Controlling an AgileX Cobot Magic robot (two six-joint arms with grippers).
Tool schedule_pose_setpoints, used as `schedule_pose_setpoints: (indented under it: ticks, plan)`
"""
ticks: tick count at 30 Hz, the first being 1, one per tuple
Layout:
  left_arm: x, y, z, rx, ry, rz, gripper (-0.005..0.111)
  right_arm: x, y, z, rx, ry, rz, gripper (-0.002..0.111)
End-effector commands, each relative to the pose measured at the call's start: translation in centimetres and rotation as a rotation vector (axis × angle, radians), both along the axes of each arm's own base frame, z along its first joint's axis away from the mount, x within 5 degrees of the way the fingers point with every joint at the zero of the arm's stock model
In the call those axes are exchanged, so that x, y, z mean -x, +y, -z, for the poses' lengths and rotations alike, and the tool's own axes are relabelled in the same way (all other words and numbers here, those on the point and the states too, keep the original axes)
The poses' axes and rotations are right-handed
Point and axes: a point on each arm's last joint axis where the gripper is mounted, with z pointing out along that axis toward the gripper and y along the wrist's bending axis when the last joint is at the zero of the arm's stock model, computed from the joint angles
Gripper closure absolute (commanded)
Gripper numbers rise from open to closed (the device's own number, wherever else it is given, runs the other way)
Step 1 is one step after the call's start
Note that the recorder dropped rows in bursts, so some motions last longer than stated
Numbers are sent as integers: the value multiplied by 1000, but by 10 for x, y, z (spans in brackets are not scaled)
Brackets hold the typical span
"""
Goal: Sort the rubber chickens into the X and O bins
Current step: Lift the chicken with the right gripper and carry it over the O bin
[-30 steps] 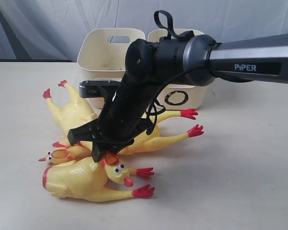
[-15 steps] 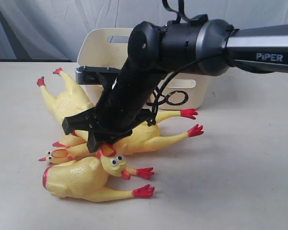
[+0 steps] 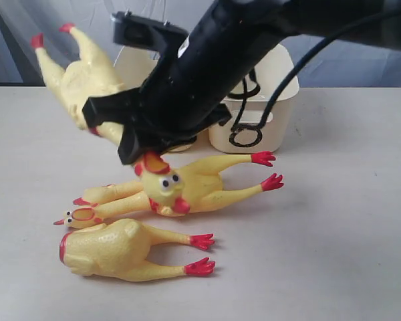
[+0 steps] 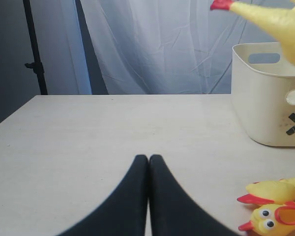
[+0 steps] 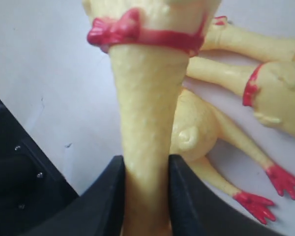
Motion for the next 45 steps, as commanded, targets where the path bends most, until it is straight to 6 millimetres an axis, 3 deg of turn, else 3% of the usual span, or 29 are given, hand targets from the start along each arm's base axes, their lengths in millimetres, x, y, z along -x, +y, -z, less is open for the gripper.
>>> schedule_pose_setpoints:
  ticks: [1, 8, 20, 29, 33, 38, 45]
  plan:
    - [0, 0, 1, 0, -2, -1, 106, -11, -32, -29, -18, -74, 91, 109]
    - [0, 0, 1, 0, -2, -1, 106, -31, -80, -44, 51, -138, 232, 109]
    - [0, 0, 1, 0, -2, -1, 106, -71, -135, -35, 234, -246, 442, 109]
    - [0, 0, 1, 0, -2, -1, 106, -101, -136, 19, 447, -200, 439, 109]
    - [0, 0, 1, 0, -2, -1, 106, -104, -145, 17, 566, -251, 423, 109]
    - [0, 0, 1, 0, -2, -1, 106, -108, -142, 2, 538, -277, 437, 109]
    - [0, 0, 1, 0, -2, -1, 106, -117, -133, 21, 516, -214, 433, 109]
